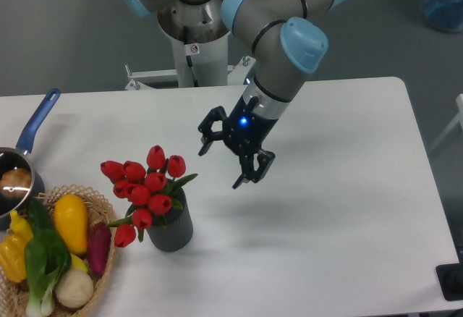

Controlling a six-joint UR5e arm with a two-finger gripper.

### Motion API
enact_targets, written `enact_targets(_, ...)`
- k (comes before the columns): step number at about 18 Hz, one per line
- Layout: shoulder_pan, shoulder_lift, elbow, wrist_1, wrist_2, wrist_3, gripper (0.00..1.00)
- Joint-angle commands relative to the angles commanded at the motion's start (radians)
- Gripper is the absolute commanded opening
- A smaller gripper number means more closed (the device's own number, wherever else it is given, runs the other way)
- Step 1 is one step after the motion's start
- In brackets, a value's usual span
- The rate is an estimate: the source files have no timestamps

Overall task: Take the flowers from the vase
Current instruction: 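Lower the gripper around the tulip stems above the grey vase and close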

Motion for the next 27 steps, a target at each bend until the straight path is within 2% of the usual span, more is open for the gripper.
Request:
enact_targets(4, -0.023, -0.021, -0.002, 0.003, -0.071, -0.002, 1.0)
enact_targets(7, -0.028, -0.034, 0.002, 0.023, -0.167, 0.0, 1.0)
enact_targets(19, -0.063, -0.032, -0.012, 0.026, -0.189, 0.0, 1.0)
enact_targets(21, -0.077, -0.029, -0.011, 0.025, -0.19, 0.0, 0.89)
enact_targets(23, -0.081, -0.028, -0.014, 0.025, -0.19, 0.0, 0.7)
enact_targets(27, -0.083, -0.023, -0.014, 0.025, -0.21, -0.002, 0.39)
